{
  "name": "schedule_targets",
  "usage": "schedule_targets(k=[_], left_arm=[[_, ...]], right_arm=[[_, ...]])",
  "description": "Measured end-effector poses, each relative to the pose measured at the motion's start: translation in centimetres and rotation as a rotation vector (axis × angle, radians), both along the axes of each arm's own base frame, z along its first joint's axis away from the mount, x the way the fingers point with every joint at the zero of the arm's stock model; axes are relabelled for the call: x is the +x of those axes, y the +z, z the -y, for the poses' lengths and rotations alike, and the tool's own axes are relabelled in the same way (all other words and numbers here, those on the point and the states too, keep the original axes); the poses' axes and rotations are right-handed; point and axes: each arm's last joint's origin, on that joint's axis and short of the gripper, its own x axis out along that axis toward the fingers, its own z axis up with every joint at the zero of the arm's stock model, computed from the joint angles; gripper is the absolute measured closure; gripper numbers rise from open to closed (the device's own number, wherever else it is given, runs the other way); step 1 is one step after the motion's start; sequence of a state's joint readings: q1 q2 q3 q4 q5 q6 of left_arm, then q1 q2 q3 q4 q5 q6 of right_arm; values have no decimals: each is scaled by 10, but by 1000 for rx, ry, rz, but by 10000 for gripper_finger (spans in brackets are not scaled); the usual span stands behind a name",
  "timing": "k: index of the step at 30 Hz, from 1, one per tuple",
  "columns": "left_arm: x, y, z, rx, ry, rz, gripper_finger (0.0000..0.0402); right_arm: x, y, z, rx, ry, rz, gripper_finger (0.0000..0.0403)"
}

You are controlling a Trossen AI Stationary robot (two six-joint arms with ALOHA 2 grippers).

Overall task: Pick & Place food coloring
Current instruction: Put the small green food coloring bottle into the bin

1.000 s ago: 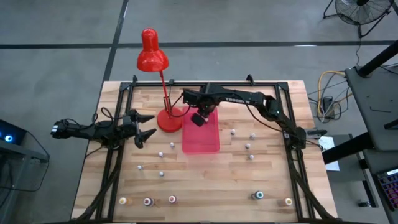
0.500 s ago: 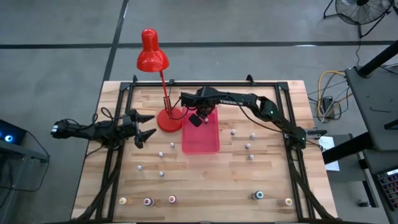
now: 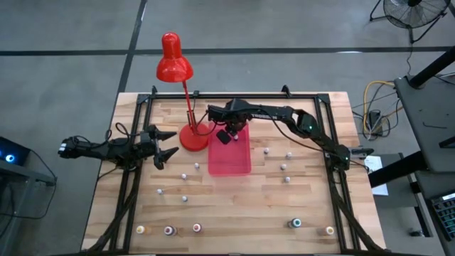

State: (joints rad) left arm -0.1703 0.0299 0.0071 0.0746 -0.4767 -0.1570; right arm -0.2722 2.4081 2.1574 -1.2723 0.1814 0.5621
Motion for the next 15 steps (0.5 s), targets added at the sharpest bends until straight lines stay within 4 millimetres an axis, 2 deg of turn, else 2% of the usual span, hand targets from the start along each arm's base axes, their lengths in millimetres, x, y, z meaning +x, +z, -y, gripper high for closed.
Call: schedule_targets(k=[5,15], left_arm=[[0,0,0,0,0,0,87],[0,0,0,0,0,0,87]], right_arm=[[-2,-8,-1,10,4,-15,339],[1,-10,-1,26,15,17,334]])
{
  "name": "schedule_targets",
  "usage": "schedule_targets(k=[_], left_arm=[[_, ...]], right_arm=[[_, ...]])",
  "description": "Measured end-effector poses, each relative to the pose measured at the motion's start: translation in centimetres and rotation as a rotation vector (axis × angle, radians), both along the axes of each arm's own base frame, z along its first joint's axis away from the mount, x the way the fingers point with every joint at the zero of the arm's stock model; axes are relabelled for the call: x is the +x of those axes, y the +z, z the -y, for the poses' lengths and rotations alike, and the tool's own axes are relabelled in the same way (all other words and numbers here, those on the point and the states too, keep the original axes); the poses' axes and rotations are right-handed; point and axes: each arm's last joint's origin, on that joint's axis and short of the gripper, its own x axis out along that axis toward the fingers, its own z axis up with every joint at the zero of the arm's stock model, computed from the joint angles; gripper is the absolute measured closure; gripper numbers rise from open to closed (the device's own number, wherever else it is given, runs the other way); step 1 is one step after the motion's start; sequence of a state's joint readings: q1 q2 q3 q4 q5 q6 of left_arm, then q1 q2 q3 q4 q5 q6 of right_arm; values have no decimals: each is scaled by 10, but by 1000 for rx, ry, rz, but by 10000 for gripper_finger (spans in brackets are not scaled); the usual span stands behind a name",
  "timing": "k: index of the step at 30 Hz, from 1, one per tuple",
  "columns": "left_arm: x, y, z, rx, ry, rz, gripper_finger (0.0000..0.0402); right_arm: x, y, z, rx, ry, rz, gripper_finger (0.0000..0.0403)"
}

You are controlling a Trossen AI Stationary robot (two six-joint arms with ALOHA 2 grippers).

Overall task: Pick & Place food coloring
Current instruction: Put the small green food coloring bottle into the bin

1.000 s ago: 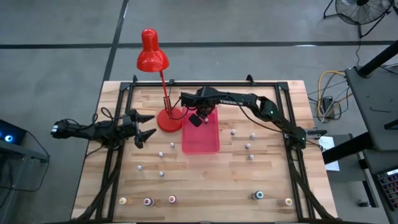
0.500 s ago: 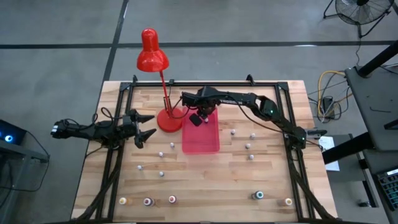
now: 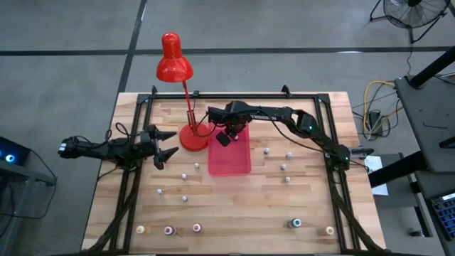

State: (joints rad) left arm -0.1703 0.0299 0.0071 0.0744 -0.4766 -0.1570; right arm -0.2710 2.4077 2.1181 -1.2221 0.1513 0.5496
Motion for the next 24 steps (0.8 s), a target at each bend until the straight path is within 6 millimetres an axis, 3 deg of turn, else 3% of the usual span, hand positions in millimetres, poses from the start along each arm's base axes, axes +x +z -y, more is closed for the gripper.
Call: schedule_targets(k=[10,20,24], left_arm=[[0,0,0,0,0,0,87],[0,0,0,0,-1,0,87],[0,0,0,0,-1,0,87]], right_arm=[[0,0,0,0,6,0,289],[0,0,1,-2,9,-2,271],[-4,8,0,12,10,-37,265]])
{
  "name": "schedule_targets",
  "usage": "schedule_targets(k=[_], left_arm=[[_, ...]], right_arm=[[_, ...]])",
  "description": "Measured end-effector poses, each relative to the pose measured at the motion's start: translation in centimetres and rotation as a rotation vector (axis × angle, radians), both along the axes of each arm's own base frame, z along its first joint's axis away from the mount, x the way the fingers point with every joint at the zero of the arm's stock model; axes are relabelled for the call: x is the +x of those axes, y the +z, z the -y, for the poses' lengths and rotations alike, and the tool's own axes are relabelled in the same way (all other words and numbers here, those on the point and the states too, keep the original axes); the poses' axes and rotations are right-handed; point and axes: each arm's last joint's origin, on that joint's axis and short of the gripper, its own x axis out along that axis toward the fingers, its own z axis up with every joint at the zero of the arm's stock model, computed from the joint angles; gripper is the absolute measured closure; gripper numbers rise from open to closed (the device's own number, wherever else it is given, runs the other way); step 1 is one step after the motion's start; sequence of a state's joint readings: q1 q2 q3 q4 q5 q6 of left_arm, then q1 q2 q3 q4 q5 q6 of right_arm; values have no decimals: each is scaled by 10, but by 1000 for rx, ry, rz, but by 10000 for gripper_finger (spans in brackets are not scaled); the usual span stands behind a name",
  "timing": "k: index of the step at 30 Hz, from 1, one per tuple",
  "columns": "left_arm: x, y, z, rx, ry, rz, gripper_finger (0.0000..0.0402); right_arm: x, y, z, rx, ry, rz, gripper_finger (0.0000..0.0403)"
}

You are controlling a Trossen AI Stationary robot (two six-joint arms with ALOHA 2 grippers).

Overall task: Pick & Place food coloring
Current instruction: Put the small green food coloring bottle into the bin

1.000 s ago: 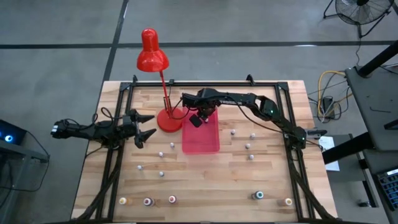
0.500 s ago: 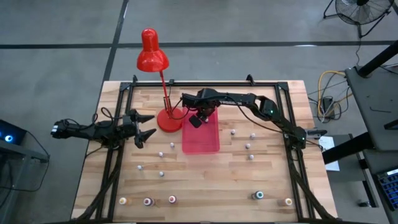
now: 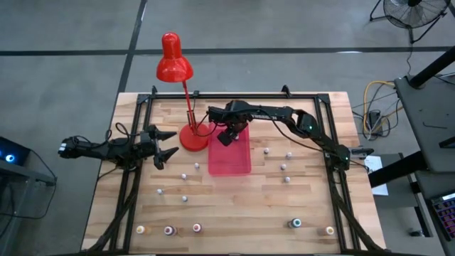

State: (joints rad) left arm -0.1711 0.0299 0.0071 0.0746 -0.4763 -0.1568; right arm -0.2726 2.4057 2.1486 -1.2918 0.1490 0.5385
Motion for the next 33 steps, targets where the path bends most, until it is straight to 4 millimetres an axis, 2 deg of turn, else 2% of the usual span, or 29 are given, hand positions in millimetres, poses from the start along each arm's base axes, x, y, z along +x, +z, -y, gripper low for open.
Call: schedule_targets(k=[6,12,16,21,27,33], left_arm=[[0,0,0,0,0,0,87],[0,0,0,0,1,0,87],[0,0,0,0,1,0,87],[0,0,0,0,1,0,87],[0,0,0,0,1,0,87],[0,0,0,0,1,0,87]], right_arm=[[-2,27,0,-24,18,26,254],[-6,65,-8,-56,34,95,240],[-12,84,-26,-67,63,86,214],[-24,106,-52,-111,10,62,172],[-33,120,-79,-124,-102,84,129],[-45,128,-103,-117,-92,92,102]])
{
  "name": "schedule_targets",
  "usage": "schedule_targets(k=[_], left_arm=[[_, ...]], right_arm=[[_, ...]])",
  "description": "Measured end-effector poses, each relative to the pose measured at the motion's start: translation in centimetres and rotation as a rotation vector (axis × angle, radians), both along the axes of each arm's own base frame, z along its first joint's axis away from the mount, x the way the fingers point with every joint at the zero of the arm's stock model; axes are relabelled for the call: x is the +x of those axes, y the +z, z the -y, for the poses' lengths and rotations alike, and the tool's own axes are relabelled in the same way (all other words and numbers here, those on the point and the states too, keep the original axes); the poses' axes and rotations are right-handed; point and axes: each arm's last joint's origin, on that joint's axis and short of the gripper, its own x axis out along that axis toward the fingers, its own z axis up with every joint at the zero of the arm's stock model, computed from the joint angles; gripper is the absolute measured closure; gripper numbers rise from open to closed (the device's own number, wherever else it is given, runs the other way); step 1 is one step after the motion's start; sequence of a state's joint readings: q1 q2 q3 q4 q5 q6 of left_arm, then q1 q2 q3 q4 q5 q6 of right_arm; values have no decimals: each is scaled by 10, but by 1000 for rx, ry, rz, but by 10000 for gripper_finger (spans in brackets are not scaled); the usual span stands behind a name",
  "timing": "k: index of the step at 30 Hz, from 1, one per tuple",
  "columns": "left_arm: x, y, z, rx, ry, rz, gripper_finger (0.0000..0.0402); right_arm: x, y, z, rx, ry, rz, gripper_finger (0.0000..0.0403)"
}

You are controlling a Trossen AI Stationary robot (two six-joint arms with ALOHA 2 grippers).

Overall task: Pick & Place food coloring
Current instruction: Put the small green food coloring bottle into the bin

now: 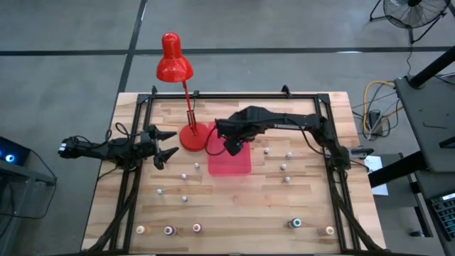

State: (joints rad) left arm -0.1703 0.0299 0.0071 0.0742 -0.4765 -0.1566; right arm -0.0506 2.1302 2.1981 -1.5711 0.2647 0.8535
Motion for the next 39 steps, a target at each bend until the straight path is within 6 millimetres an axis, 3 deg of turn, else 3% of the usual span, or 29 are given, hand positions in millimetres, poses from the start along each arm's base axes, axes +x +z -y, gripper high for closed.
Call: schedule_targets(k=[8,15,27,39], left_arm=[[0,0,0,0,0,0,87],[0,0,0,0,0,1,87],[0,0,0,0,-1,0,87],[0,0,0,0,-1,0,87]], right_arm=[[-40,4,-26,6,-47,14,99],[-82,-6,-34,13,-114,49,99],[-148,-49,-37,19,-244,42,99],[-177,-105,-36,57,-340,1,108]])
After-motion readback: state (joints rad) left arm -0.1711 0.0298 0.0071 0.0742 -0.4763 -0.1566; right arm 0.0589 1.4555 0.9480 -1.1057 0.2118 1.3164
